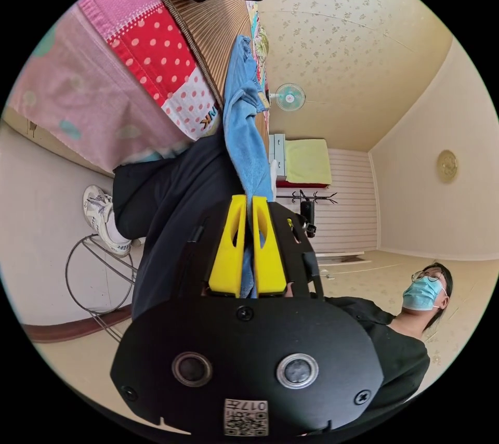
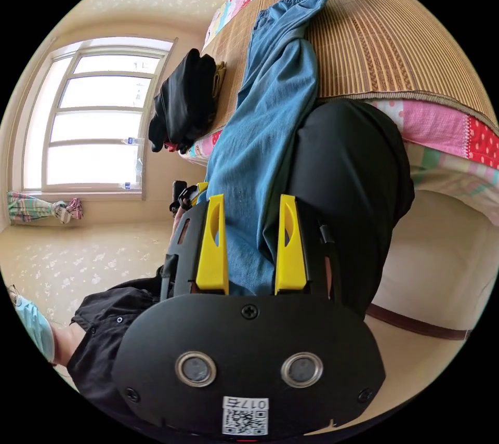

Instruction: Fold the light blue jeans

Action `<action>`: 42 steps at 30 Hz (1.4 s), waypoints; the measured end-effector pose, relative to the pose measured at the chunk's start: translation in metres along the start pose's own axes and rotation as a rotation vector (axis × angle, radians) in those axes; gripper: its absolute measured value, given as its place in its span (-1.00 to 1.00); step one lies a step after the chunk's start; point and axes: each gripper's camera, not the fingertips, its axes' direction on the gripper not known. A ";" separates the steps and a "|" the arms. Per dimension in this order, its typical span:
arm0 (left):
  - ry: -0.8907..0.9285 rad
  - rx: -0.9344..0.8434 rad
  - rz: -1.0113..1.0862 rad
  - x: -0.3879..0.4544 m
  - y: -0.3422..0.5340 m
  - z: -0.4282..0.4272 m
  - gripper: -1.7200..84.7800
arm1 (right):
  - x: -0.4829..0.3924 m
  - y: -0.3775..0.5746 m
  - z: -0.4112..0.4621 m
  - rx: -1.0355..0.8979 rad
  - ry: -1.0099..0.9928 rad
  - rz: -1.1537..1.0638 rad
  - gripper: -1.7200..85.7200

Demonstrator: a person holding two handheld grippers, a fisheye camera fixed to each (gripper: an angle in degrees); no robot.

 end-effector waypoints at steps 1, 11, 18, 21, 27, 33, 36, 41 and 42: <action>-0.002 0.000 0.005 0.001 0.000 0.000 -0.95 | -0.006 0.001 0.002 -0.017 0.017 0.003 -0.62; -0.036 -0.016 0.040 -0.004 0.013 0.007 -0.85 | -0.018 0.002 0.036 -0.087 0.071 0.018 -0.67; 0.019 -0.070 0.092 -0.011 0.028 0.024 -0.93 | -0.008 0.018 0.009 0.062 -0.014 -0.083 -0.89; 0.093 -0.125 0.166 -0.003 0.037 0.037 -0.94 | 0.004 0.051 -0.034 0.180 -0.133 -0.127 -0.90; -0.023 -0.210 0.177 -0.016 0.058 0.076 -0.83 | 0.060 0.091 -0.044 0.180 -0.021 -0.088 -0.87; -0.018 -0.156 0.123 -0.040 0.080 0.080 -0.71 | 0.086 0.117 -0.039 0.226 -0.202 -0.068 -0.72; -0.038 -0.179 0.139 -0.045 0.092 0.097 -0.76 | 0.092 0.122 -0.036 0.227 -0.196 -0.061 -0.76; 0.043 -0.205 0.186 -0.053 0.116 0.125 -0.91 | 0.108 0.134 -0.029 0.174 -0.321 -0.077 -0.88; 0.049 -0.192 0.201 -0.050 0.120 0.124 -0.92 | 0.108 0.138 -0.032 0.181 -0.353 -0.086 -0.88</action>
